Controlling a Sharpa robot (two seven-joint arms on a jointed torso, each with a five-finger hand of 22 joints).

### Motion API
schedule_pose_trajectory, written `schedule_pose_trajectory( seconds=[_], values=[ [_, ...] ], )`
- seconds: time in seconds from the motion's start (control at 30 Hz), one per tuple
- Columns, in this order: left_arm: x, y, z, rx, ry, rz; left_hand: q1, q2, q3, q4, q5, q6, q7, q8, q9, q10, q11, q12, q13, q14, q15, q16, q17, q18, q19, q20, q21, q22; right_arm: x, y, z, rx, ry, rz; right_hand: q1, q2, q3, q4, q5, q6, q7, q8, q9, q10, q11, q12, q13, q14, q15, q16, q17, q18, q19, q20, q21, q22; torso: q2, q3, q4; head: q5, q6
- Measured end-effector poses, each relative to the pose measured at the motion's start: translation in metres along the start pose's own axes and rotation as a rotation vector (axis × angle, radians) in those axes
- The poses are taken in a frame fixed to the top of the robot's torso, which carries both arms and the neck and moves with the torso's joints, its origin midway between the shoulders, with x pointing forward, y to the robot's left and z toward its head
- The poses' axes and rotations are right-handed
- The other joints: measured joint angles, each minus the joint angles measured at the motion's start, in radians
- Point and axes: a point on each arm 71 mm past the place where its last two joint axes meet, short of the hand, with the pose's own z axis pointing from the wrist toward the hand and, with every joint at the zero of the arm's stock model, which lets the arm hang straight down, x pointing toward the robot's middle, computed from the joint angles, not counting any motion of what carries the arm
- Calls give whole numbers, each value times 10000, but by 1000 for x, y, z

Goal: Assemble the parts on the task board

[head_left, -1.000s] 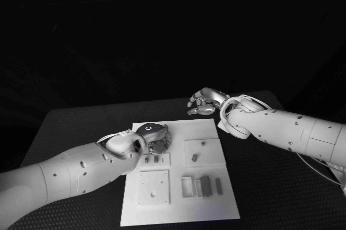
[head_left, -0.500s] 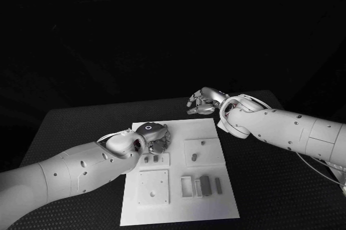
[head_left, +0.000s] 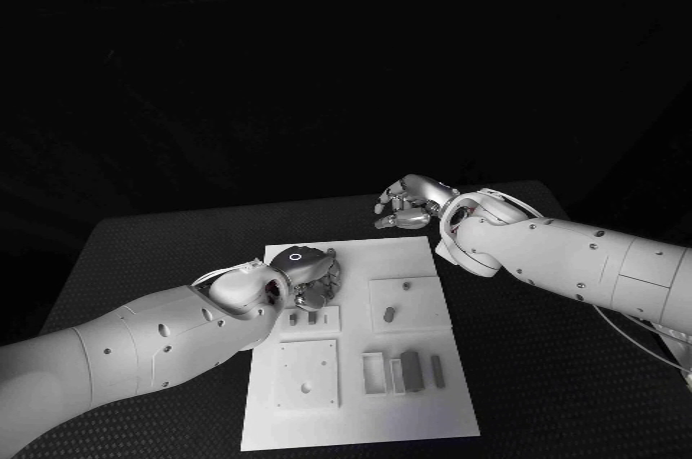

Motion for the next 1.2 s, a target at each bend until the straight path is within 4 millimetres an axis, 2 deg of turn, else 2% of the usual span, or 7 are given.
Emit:
schedule_pose_trajectory(
  seconds=[0.33,0.6,0.93,1.2],
  values=[
    [-1,9,-12,-187,-53,-266,6,48,24,22,-1,41,3,0,38,24,-14,0,2,28,5,0,-10,-15,16,-12,0,-2,0,0,0,1,-2,-1,0,0,0,0,0,28,-1,0,-1,1,0,0,1,1,2,0,0,110,0,0,0,0,3,-4,6,36,29],
    [-19,11,-16,-260,-504,-705,-30,87,29,25,-3,42,6,-11,7,43,-33,-3,2,29,7,0,-10,-16,17,-10,0,-2,0,-1,0,3,-2,-1,0,0,0,0,0,40,7,0,-2,1,0,0,1,2,4,0,1,131,0,0,0,0,3,-4,12,65,51],
    [-35,25,-31,-510,-402,-845,-31,87,29,25,-5,46,12,-21,12,57,-42,-40,10,45,21,0,-19,-17,18,-7,0,-4,-1,-2,-2,33,-12,-10,0,0,0,0,0,44,5,0,8,1,0,0,1,15,16,0,1,129,0,0,0,0,-4,-4,22,81,51],
    [-31,37,-38,-828,-3,-827,-30,82,28,24,-40,46,14,20,24,78,-27,-72,90,48,23,0,-19,-16,20,-5,0,-4,-2,-4,-2,63,-21,-18,0,0,0,0,0,25,25,0,7,1,0,0,1,15,17,0,1,125,0,0,0,0,-1,-5,14,84,24]
  ],
)
